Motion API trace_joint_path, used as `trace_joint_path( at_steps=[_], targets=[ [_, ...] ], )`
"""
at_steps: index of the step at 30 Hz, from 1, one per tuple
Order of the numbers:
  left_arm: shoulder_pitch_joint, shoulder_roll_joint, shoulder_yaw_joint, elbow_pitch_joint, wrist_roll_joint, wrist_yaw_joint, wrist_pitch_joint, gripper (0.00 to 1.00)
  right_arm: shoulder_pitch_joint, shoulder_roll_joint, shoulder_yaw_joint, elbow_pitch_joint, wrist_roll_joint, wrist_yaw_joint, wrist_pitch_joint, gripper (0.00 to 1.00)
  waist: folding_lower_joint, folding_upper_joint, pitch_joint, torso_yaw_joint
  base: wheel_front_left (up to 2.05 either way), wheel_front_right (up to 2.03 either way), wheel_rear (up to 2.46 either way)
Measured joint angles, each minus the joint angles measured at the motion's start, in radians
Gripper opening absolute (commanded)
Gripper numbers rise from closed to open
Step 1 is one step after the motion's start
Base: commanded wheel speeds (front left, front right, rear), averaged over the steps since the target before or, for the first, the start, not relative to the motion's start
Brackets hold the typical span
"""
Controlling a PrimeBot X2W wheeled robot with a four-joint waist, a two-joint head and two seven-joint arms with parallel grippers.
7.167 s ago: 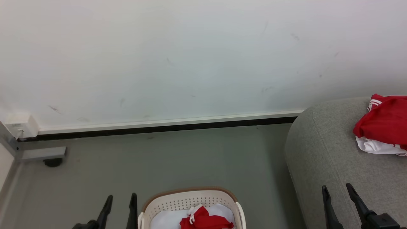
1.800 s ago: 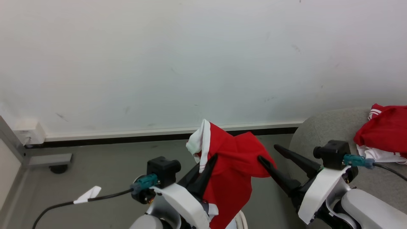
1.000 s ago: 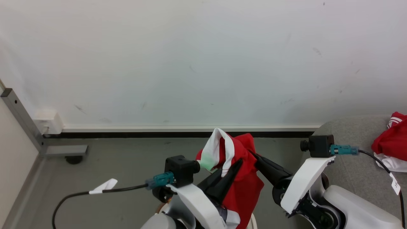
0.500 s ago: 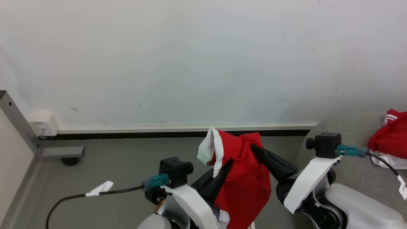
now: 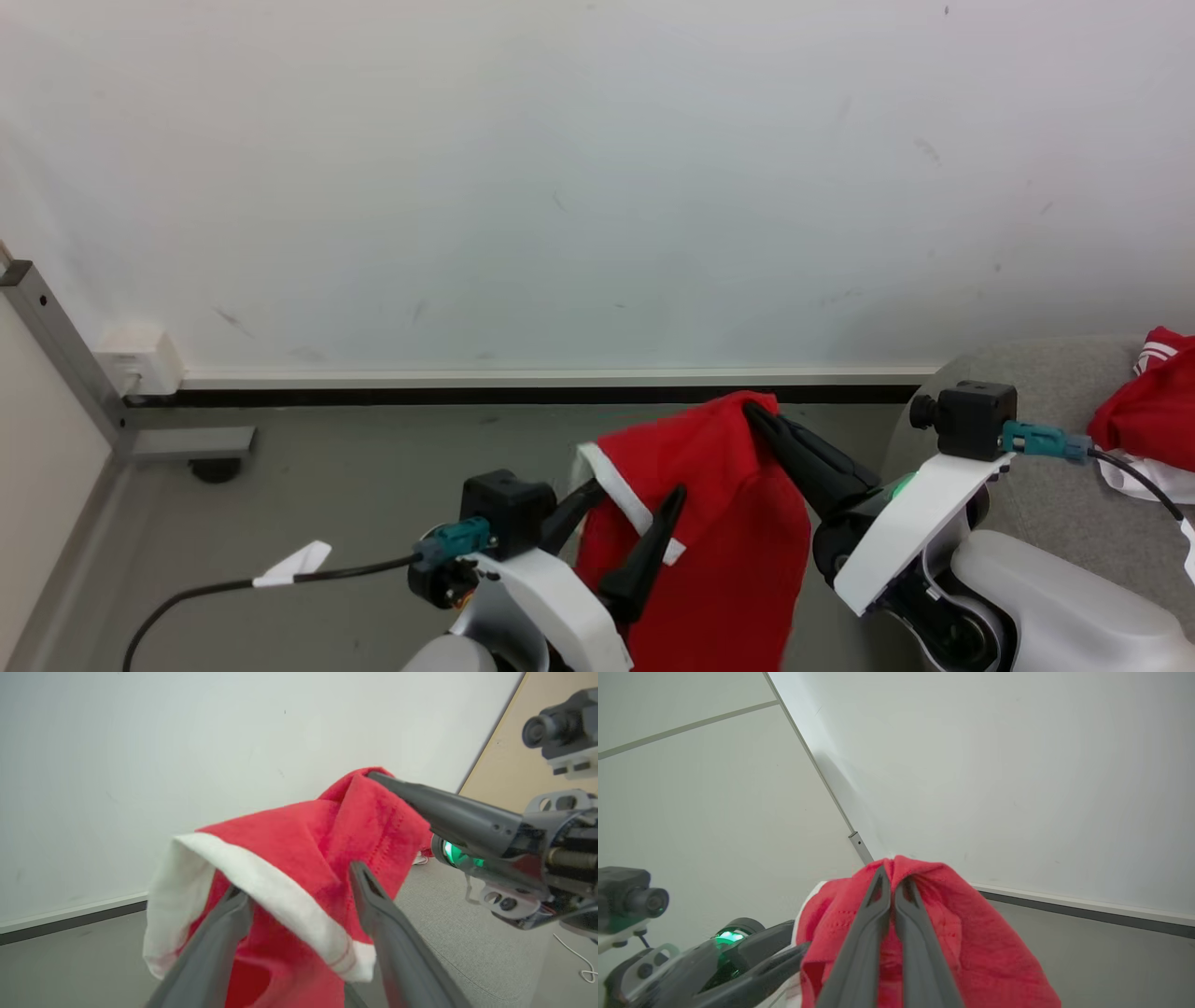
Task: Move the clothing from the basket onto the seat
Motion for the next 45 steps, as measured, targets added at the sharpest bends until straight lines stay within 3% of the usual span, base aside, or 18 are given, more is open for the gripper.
trace_joint_path(
  at_steps=[27,35,45],
  targets=[
    [0.000,0.018,-0.015,0.033,0.010,0.021,-0.035,1.00,-0.015,-0.018,-0.056,-0.007,-0.017,0.000,-0.023,0.00,0.0000,0.0000,-0.001,-0.017,0.00,0.00,0.00],
    [0.002,0.021,-0.014,0.024,0.004,0.029,-0.044,1.00,-0.015,-0.032,-0.090,-0.002,-0.047,0.000,-0.024,0.00,0.0000,0.0000,0.008,-0.077,0.00,0.00,0.00],
    [0.001,0.013,-0.030,0.016,0.002,0.029,-0.062,1.00,-0.014,-0.106,-0.186,-0.012,-0.132,0.000,-0.024,0.00,-0.0001,0.0000,0.035,-0.199,0.00,0.00,0.00]
  ],
)
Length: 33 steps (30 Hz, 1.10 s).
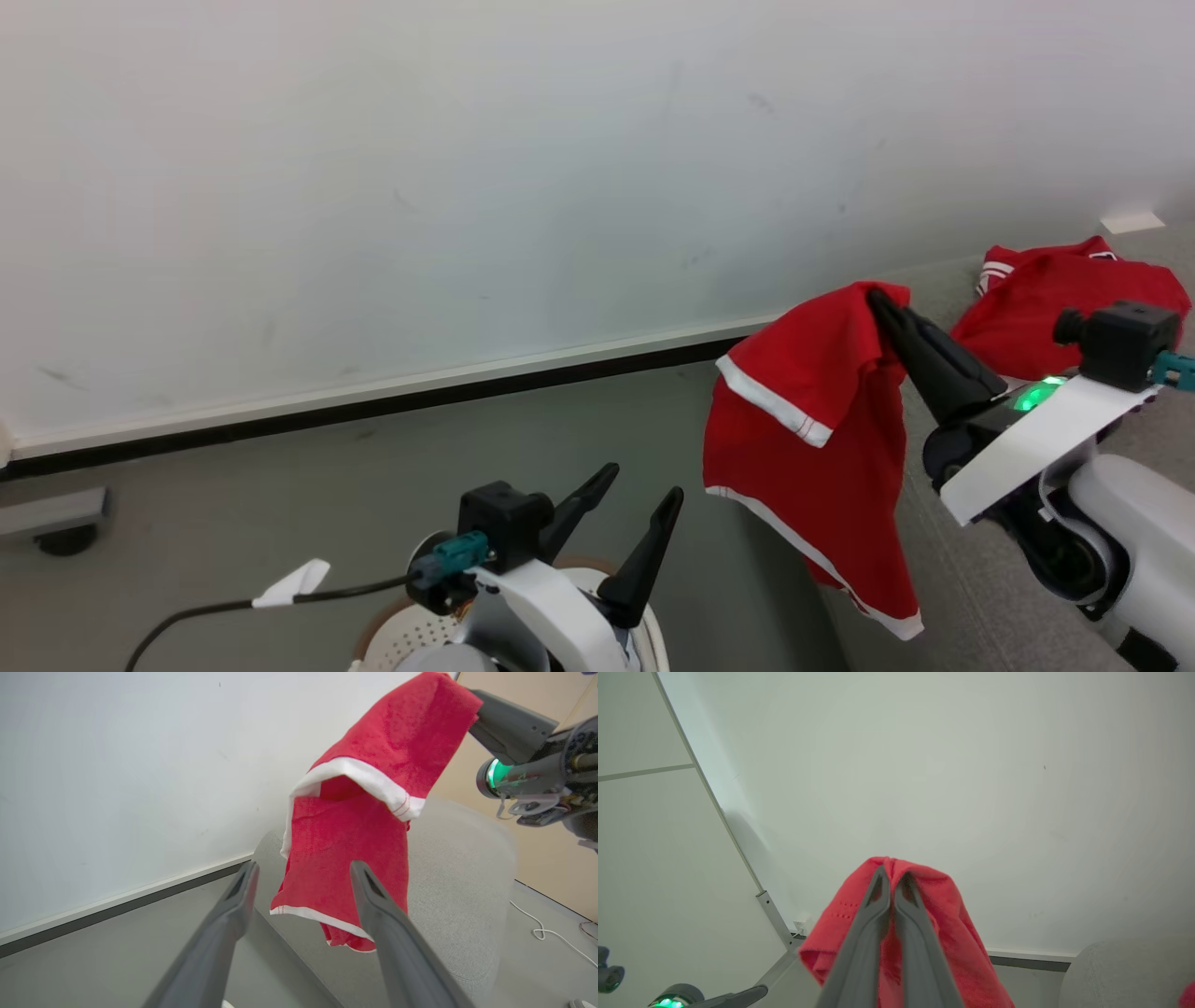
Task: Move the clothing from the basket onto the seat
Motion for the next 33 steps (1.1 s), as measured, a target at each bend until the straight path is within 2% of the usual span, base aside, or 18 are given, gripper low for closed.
trace_joint_path(
  at_steps=[6,12,19,27,30,33],
  targets=[
    [-0.005,-0.016,-0.021,-0.012,0.000,-0.008,-0.007,1.00,0.010,-0.045,-0.092,0.012,-0.037,0.000,0.000,0.00,0.0000,0.0000,0.033,-0.059,0.00,0.00,0.00],
    [-0.025,-0.040,-0.060,-0.032,0.000,-0.018,-0.012,1.00,-0.005,-0.084,-0.162,0.089,-0.100,0.000,0.000,0.00,0.0000,0.0001,0.093,-0.066,0.00,0.00,0.00],
    [-0.100,-0.037,-0.095,-0.054,0.026,-0.039,0.020,1.00,-0.165,-0.100,-0.435,0.214,-0.242,0.000,-0.002,0.00,0.0002,0.0000,0.221,-0.035,0.00,0.00,0.00],
    [-0.174,-0.023,-0.079,-0.077,0.033,-0.047,0.024,1.00,-0.373,-0.172,-0.723,0.400,-0.437,0.000,-0.002,0.00,0.0003,0.0000,0.381,0.034,0.00,0.00,0.00],
    [-0.189,-0.018,-0.075,-0.080,0.035,-0.049,0.019,1.00,-0.411,-0.209,-0.808,0.492,-0.516,0.000,-0.002,0.00,0.0003,0.0000,0.432,0.059,0.00,0.00,0.00],
    [-0.193,-0.013,-0.072,-0.080,0.036,-0.048,0.013,1.00,-0.411,-0.215,-0.895,0.600,-0.593,0.000,-0.002,0.00,0.0003,0.0001,0.475,0.080,0.00,0.00,0.00]
  ],
)
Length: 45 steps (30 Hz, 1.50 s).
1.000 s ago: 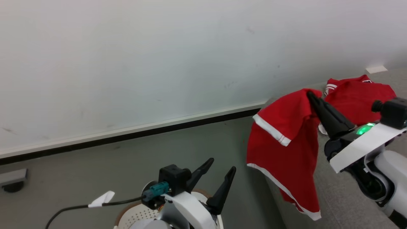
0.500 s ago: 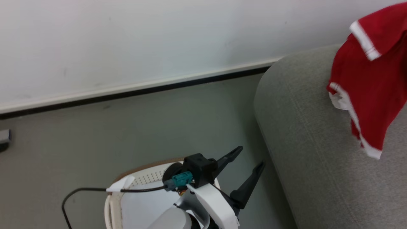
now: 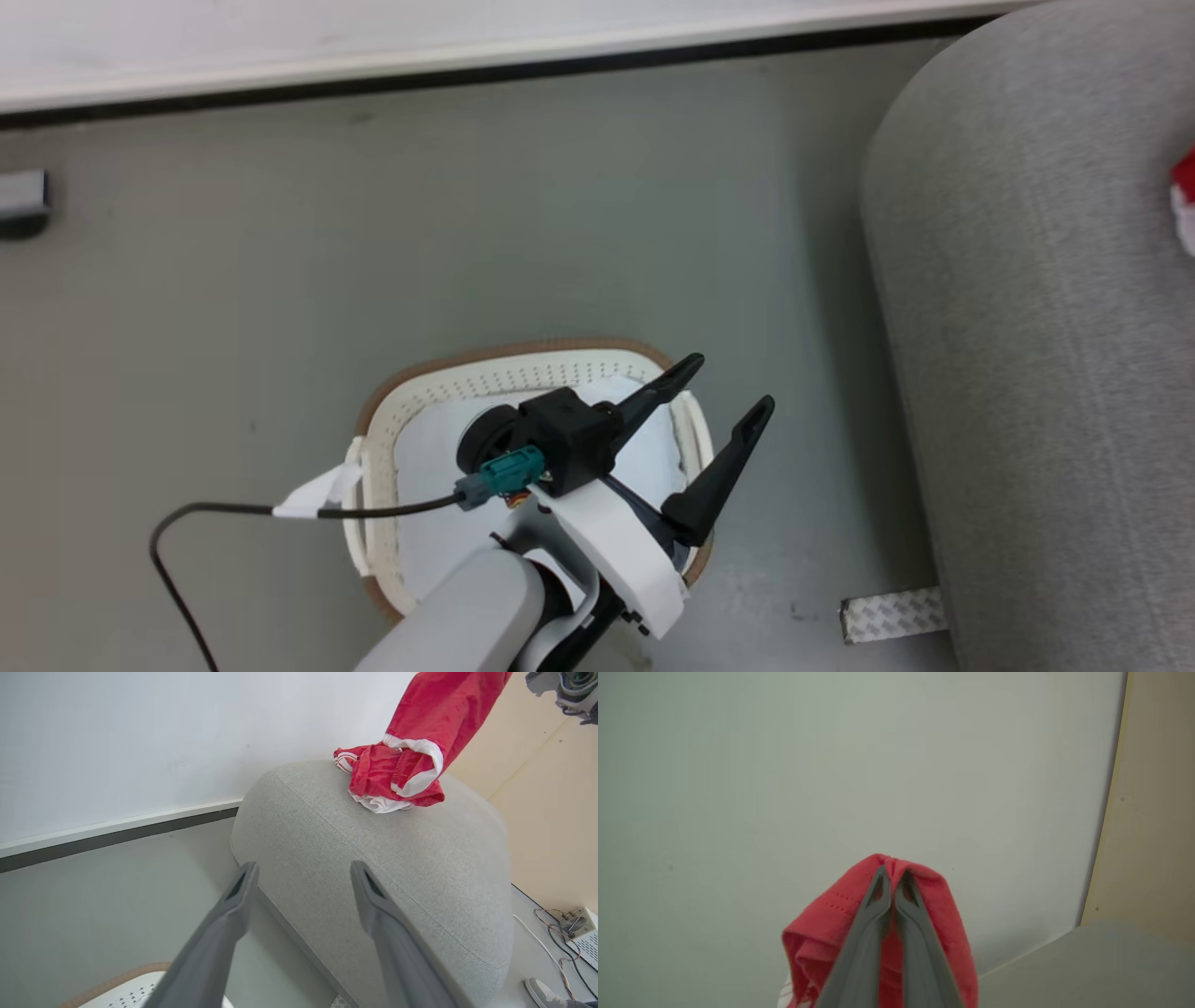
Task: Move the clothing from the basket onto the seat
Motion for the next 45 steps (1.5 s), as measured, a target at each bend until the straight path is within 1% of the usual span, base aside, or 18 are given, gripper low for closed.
trace_joint_path(
  at_steps=[2,5,7,10,11,12,13,17,23,25,28,31,34,36,38,41,45],
  targets=[
    [-0.001,0.007,0.004,0.000,0.000,0.000,-0.005,1.00,0.023,0.014,-0.063,0.064,-0.042,0.000,0.000,0.00,0.0000,-0.0001,0.024,0.010,0.00,0.00,0.00],
    [-0.003,0.020,0.007,0.004,0.000,0.000,-0.009,1.00,0.112,0.065,-0.154,0.137,-0.094,0.000,0.000,0.00,0.0000,0.0000,0.052,0.018,0.00,0.00,0.00],
    [-0.007,0.025,0.009,0.005,0.000,0.000,-0.012,1.00,0.172,0.111,-0.223,0.152,-0.122,0.000,0.000,0.00,0.0001,0.0000,0.063,0.018,0.00,0.00,0.00],
    [-0.009,0.033,0.019,0.007,0.000,0.004,-0.012,1.00,0.249,0.167,-0.322,0.137,-0.172,0.000,0.000,0.00,-0.0001,-0.0001,0.063,0.010,0.00,0.00,0.00],
    [-0.009,0.035,0.022,0.008,0.000,0.006,-0.013,1.00,0.273,0.184,-0.347,0.125,-0.188,0.000,0.000,0.17,-0.0001,0.0000,0.060,0.007,0.00,0.00,0.00],
    [-0.010,0.037,0.026,0.009,-0.001,0.010,-0.014,1.00,0.292,0.208,-0.372,0.114,-0.194,0.000,0.000,0.40,-0.0001,0.0000,0.057,0.004,0.00,0.00,0.00],
    [-0.011,0.038,0.031,0.011,-0.002,0.012,-0.018,1.00,0.309,0.231,-0.390,0.098,-0.205,0.000,0.000,1.00,-0.0001,-0.0001,0.053,0.000,0.00,0.00,0.00],
    [-0.010,0.043,0.045,0.025,-0.009,0.017,-0.041,1.00,0.386,0.295,-0.434,-0.001,-0.258,0.000,0.000,1.00,-0.0002,0.0000,0.020,-0.009,0.00,0.00,0.00],
    [0.042,0.059,0.107,0.059,-0.055,0.044,-0.109,1.00,0.546,0.379,-0.412,-0.216,-0.315,0.000,0.000,1.00,-0.0002,-0.0001,-0.059,-0.023,0.00,0.00,0.00],
    [0.065,0.074,0.136,0.078,-0.062,0.060,-0.145,1.00,0.607,0.403,-0.393,-0.301,-0.346,0.000,0.000,1.00,-0.0003,-0.0001,-0.092,-0.027,0.00,0.00,0.00],
    [0.106,0.092,0.176,0.108,-0.066,0.086,-0.195,1.00,0.694,0.455,-0.370,-0.416,-0.368,0.000,0.000,1.00,-0.0003,-0.0001,-0.145,-0.031,0.00,0.00,0.00],
    [0.151,0.116,0.209,0.140,-0.048,0.122,-0.227,1.00,0.785,0.493,-0.338,-0.511,-0.403,0.000,0.000,1.00,-0.0004,-0.0001,-0.203,-0.034,0.00,0.00,0.00],
    [0.220,0.126,0.256,0.162,-0.037,0.157,-0.242,1.00,0.872,0.538,-0.299,-0.576,-0.455,0.000,0.000,1.00,-0.0005,-0.0001,-0.264,-0.038,0.00,0.00,0.00],
    [0.274,0.125,0.296,0.164,-0.035,0.171,-0.246,1.00,0.926,0.561,-0.270,-0.608,-0.500,0.000,0.000,1.00,-0.0006,-0.0001,-0.305,-0.040,0.00,0.00,0.00],
    [0.325,0.121,0.348,0.142,-0.016,0.182,-0.247,1.00,0.976,0.585,-0.249,-0.628,-0.520,0.000,0.000,1.00,-0.0006,-0.0001,-0.344,-0.042,0.00,0.00,0.00],
    [0.400,0.103,0.409,0.116,0.021,0.185,-0.248,1.00,1.041,0.612,-0.216,-0.658,-0.567,0.000,0.000,1.00,-0.0006,-0.0001,-0.391,-0.042,0.00,0.00,0.00],
    [0.476,0.066,0.478,0.108,0.069,0.170,-0.248,1.00,1.114,0.648,-0.195,-0.686,-0.604,0.000,0.000,1.00,-0.0007,-0.0001,-0.431,-0.027,0.00,0.00,0.00]
  ],
)
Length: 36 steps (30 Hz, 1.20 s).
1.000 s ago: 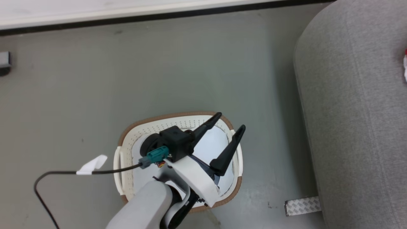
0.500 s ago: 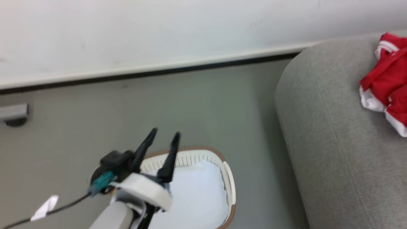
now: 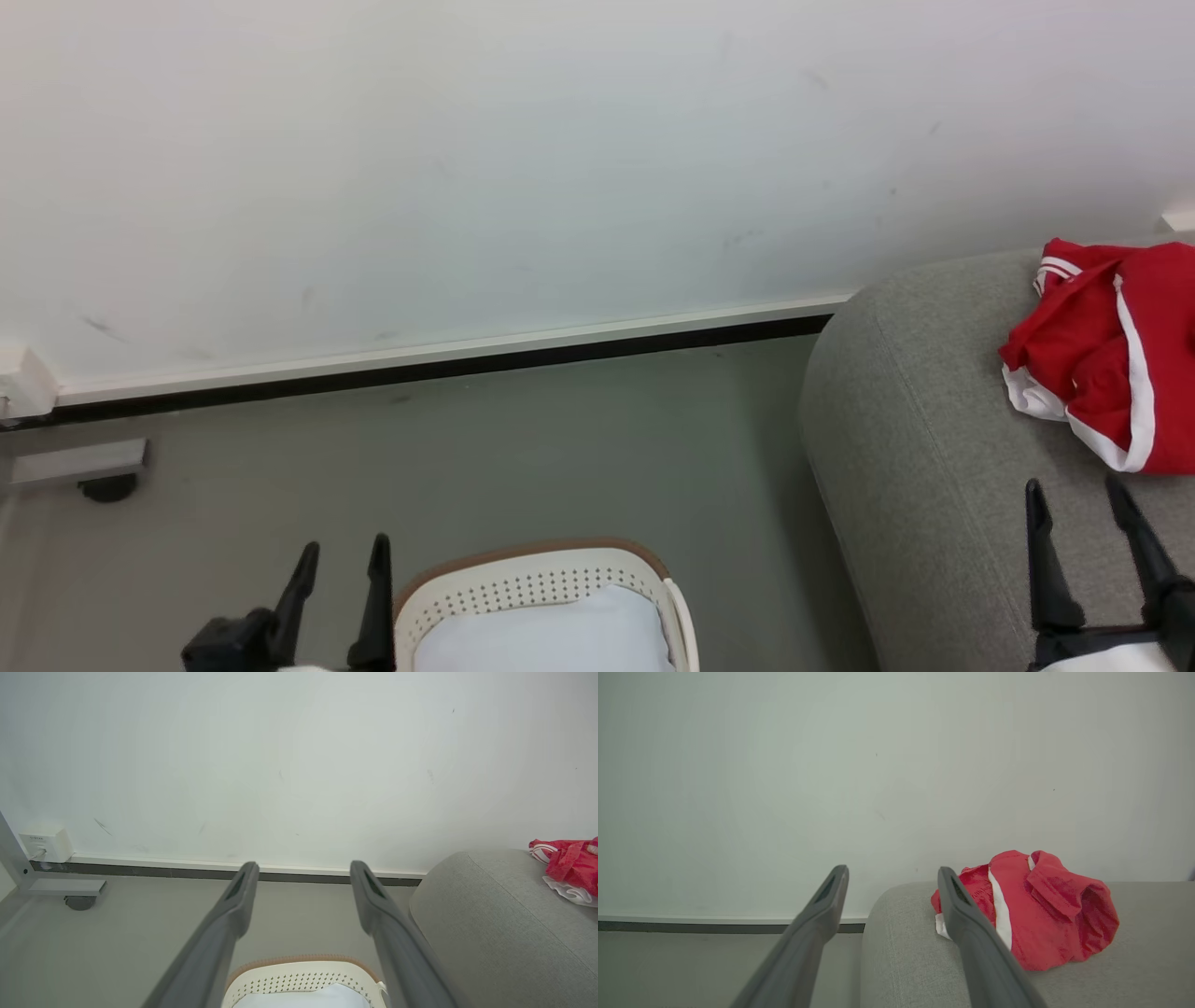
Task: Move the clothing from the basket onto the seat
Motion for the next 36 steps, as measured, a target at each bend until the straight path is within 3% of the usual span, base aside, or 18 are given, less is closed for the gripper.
trace_joint_path(
  at_steps=[11,24,25,31,36],
  targets=[
    [0.101,-0.085,0.136,0.000,0.105,-0.067,0.000,1.00,0.101,0.054,0.059,0.022,-0.016,0.000,0.000,1.00,0.0002,0.0000,-0.053,0.056,0.00,0.00,0.00],
    [0.100,-0.121,0.195,0.028,0.154,-0.145,0.000,1.00,0.115,0.061,0.086,0.063,0.009,0.000,0.000,1.00,0.0003,0.0000,-0.058,0.071,0.00,0.00,0.00],
    [0.100,-0.122,0.195,0.034,0.155,-0.148,0.000,0.00,0.115,0.062,0.086,0.067,0.010,0.000,0.000,0.00,0.0003,0.0000,-0.058,0.071,0.00,0.00,0.00],
    [0.120,-0.136,0.192,0.086,0.145,-0.148,0.008,0.00,0.135,0.069,0.086,0.112,0.015,0.000,0.006,0.00,0.0003,0.0000,-0.057,0.072,0.00,0.00,0.00],
    [0.115,-0.136,0.206,0.089,0.027,-0.154,0.046,0.00,0.135,0.071,0.077,0.114,0.151,0.000,0.041,0.00,0.0004,0.0000,-0.054,0.073,0.00,0.00,0.00]
  ],
)
